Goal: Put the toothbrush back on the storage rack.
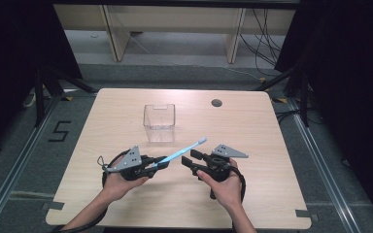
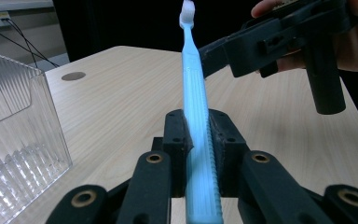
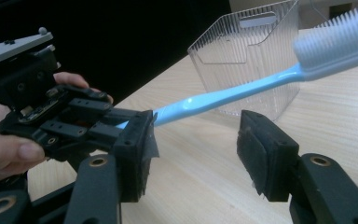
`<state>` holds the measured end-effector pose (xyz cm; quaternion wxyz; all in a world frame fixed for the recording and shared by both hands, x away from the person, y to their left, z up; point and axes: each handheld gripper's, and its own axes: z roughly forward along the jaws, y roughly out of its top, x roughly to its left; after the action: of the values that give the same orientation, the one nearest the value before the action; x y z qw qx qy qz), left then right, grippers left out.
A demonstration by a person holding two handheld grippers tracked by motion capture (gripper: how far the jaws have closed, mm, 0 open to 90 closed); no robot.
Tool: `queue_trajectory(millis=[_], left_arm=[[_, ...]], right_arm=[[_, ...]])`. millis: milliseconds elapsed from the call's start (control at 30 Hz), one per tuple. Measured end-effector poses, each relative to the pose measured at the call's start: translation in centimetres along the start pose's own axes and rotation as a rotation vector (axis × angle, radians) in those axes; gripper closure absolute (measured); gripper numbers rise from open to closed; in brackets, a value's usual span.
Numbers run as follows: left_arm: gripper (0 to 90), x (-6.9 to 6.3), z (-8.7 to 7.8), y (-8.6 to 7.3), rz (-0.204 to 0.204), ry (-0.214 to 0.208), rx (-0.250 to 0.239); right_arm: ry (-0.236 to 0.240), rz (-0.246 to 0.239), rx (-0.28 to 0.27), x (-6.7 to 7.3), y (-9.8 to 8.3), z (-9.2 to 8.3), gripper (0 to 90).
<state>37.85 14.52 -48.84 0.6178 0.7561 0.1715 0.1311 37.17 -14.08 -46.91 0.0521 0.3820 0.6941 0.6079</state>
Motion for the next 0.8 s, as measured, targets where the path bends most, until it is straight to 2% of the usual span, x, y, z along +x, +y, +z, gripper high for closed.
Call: queue_trajectory(millis=[33,67,100,200,267,333,367,400,600,667,800], left_arm=[[77.8,0.0,0.0,0.0,0.000,0.005,-0.001],[77.8,0.0,0.0,0.0,0.000,0.005,-0.001],[77.8,0.0,-0.2,0.1,0.001,0.016,0.013],[77.8,0.0,-0.1,0.1,0.002,0.017,0.013],[77.8,0.0,0.0,0.0,-0.002,0.012,-0.005],[77.8,0.1,0.0,0.0,-0.004,0.017,-0.010],[77.8,0.1,-0.2,0.1,-0.003,0.027,0.005],[77.8,0.1,-0.2,0.1,-0.004,0.027,0.001],[77.8,0.1,-0.2,0.2,-0.008,0.035,-0.006],[77.8,0.1,-0.2,0.2,-0.009,0.039,-0.009],[77.8,0.1,-0.2,0.2,-0.010,0.044,-0.012]], right_arm=[[-0.004,-0.001,0.009,-0.1,0.2,0.1,46.7],[0.004,0.013,0.001,-0.1,0.3,0.2,46.7],[0.001,0.003,-0.012,-0.2,0.4,0.4,46.7],[-0.001,0.007,-0.017,-0.2,0.6,0.6,46.7],[0.008,0.041,-0.026,0.0,0.8,0.8,46.6],[0.007,0.030,-0.030,-0.1,0.8,0.9,46.6],[0.009,0.048,-0.033,-0.1,0.9,1.0,46.6],[0.011,0.035,-0.038,-0.2,1.0,1.1,46.6],[0.010,0.048,-0.045,-0.2,1.3,1.3,46.4],[0.014,0.069,-0.045,-0.1,1.4,1.4,46.2],[0.009,0.068,-0.049,-0.2,1.5,1.5,46.0]])
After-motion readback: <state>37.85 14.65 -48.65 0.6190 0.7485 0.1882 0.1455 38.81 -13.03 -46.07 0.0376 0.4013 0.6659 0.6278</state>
